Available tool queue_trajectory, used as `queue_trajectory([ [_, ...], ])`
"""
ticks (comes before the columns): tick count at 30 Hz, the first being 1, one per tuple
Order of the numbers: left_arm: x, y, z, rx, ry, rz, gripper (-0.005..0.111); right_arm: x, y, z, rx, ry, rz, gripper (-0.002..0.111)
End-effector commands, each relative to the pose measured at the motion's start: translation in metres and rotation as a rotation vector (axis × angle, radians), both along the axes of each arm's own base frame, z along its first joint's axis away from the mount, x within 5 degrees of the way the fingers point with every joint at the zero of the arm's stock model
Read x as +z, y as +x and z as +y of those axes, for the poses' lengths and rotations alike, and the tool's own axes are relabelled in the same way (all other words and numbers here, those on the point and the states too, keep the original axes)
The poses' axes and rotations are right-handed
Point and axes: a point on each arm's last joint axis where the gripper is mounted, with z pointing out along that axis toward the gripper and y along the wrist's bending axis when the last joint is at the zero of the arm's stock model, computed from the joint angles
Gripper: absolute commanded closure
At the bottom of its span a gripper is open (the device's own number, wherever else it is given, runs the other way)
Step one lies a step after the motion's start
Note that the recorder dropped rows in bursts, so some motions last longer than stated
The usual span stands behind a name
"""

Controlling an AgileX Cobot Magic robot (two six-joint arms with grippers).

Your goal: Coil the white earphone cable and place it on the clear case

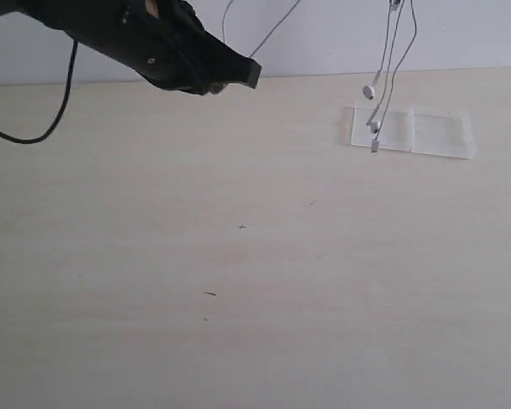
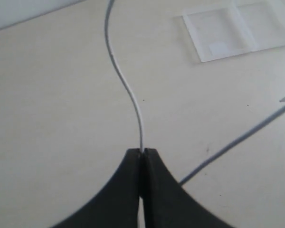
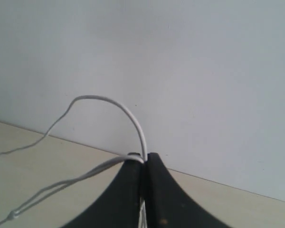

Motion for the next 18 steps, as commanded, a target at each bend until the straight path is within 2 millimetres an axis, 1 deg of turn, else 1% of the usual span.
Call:
queue_trajectory([
  [1, -0.018, -0.004, -0.024, -0.047, -0.013, 0.022, 0.107, 0.007, -0.002, 0.0, 0.011, 0.005, -0.023, 0.108],
  [4, -0.03, -0.01, -0.042, -0.11, 0.01, 0.024, 0.107, 0.007, -0.002, 0.0, 0.011, 0.005, -0.023, 0.108],
  [8, -0.039, -0.018, -0.06, -0.183, 0.035, 0.018, 0.107, 0.007, -0.002, 0.0, 0.011, 0.005, -0.023, 0.108],
  [12, -0.046, -0.02, -0.069, -0.209, 0.041, 0.013, 0.107, 0.007, -0.002, 0.0, 0.011, 0.005, -0.023, 0.108],
  [18, -0.051, -0.012, -0.075, -0.208, -0.007, -0.063, 0.107, 0.006, -0.002, 0.0, 0.01, 0.009, -0.02, 0.108],
])
